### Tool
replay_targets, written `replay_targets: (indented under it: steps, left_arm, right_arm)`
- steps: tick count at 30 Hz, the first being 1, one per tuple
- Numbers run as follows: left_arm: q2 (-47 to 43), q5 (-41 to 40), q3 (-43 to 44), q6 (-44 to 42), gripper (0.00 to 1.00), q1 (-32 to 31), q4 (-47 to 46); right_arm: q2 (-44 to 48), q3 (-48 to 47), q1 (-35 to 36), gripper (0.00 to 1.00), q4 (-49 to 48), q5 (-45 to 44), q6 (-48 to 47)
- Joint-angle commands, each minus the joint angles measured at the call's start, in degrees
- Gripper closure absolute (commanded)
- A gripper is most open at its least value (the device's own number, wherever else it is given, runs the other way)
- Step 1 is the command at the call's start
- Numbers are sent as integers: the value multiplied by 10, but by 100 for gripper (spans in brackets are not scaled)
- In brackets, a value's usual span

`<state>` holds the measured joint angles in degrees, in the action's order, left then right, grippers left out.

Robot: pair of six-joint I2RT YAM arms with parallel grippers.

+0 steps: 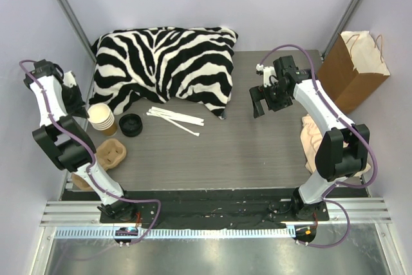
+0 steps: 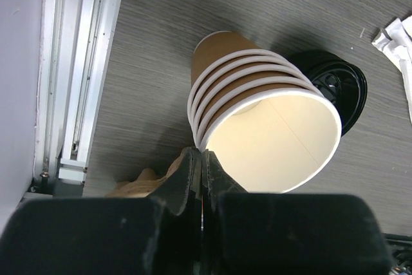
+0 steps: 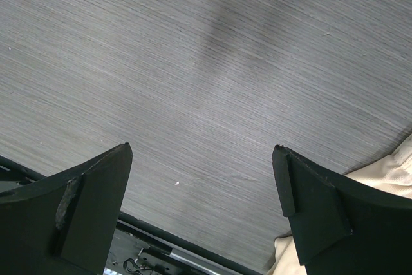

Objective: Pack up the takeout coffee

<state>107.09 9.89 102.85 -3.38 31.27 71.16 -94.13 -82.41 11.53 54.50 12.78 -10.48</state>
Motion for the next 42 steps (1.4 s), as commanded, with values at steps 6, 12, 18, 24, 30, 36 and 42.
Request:
replay_targets:
  steps: [6, 12, 18, 24, 30, 36, 42]
  left_arm:
    - [-38, 40, 80, 1, 100, 8, 63]
    - [-40, 47, 111, -6, 100, 12, 86]
    - [-37, 120, 75, 0, 100, 33, 76]
    - [-49, 102, 19, -9, 100, 38, 28]
    - [-28, 222, 73, 7, 100, 84, 78]
    - [-10, 250, 6, 9, 100, 105, 65]
    - [7, 322, 21, -15, 100, 126, 88]
  right_arm:
    - [3, -21, 3, 0, 0, 3, -4]
    - [0, -22, 4, 0, 0, 6, -4]
    - [-2, -22, 4, 0, 0, 5, -5]
    - [-12, -39, 9, 0, 4, 11, -4]
    - [-23, -62, 11, 0, 8, 25, -8]
    - [-36, -88, 17, 0, 6, 52, -4]
    - [-55, -121, 38, 0, -4, 85, -1]
